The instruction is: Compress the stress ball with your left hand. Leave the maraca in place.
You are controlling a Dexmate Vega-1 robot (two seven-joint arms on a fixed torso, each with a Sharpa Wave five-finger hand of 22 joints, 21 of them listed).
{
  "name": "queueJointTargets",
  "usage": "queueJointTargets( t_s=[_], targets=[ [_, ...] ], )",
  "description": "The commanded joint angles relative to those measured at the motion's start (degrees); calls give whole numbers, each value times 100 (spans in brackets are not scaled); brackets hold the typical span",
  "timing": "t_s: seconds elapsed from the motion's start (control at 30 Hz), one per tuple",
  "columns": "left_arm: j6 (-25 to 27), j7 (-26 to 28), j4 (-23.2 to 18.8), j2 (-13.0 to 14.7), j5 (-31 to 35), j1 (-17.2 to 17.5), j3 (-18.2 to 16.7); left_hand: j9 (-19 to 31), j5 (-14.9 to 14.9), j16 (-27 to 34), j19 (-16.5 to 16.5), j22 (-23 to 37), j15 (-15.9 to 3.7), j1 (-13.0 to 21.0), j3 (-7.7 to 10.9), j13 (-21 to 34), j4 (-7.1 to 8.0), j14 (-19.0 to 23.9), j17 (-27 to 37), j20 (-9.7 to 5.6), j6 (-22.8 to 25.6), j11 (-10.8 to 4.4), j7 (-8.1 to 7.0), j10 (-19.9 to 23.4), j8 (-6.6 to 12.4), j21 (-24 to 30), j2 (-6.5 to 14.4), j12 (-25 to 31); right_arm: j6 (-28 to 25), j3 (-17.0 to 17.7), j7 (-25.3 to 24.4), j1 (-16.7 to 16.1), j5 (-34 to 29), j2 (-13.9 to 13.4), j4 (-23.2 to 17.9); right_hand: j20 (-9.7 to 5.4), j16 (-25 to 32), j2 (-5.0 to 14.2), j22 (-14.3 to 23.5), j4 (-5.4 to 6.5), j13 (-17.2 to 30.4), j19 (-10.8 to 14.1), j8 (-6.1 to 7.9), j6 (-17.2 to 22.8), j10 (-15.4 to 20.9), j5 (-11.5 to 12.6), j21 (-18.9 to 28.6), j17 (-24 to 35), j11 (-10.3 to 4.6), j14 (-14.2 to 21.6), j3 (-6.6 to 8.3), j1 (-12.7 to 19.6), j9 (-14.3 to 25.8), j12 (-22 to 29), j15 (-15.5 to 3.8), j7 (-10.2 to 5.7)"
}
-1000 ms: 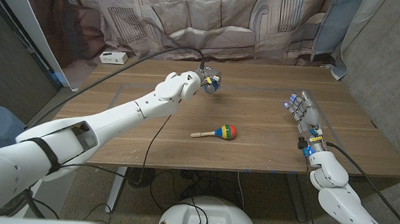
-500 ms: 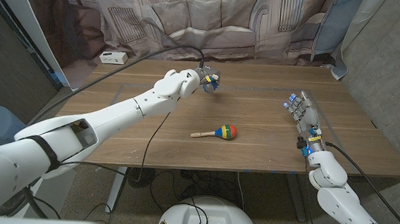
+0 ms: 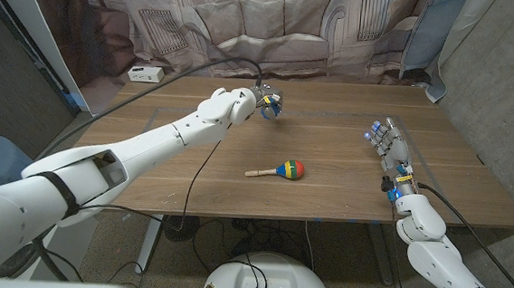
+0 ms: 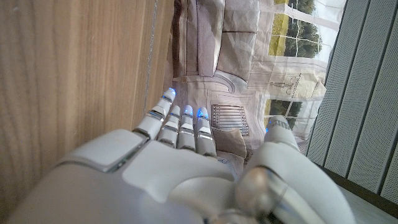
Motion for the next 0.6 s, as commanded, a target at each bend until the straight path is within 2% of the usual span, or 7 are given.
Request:
queueJointTargets(
  t_s=[0.03,0.6],
  targets=[
    [-209,76,327,-100,-232,-128,25,-4,-11,41,28,18,-16,-79,-16,0,2,38,0,-45,49,37,35,38,23,-9,-3,41,-32,4,25,43,26,-16,17,12,-27,-12,21,-4,17,3,-7,56,29,-10,17,32,-9,55,-28,46,17,-6,-7,-5],
    [-189,167,752,-282,-388,-252,192,-36,-23,49,39,17,-21,-197,-54,-29,-5,56,-23,-55,74,22,15,38,29,-23,-55,47,-23,9,107,129,72,-18,123,20,-26,-8,21,-2,17,6,-8,58,21,-10,19,33,-19,58,-29,47,17,-9,-8,-2]
  ],
)
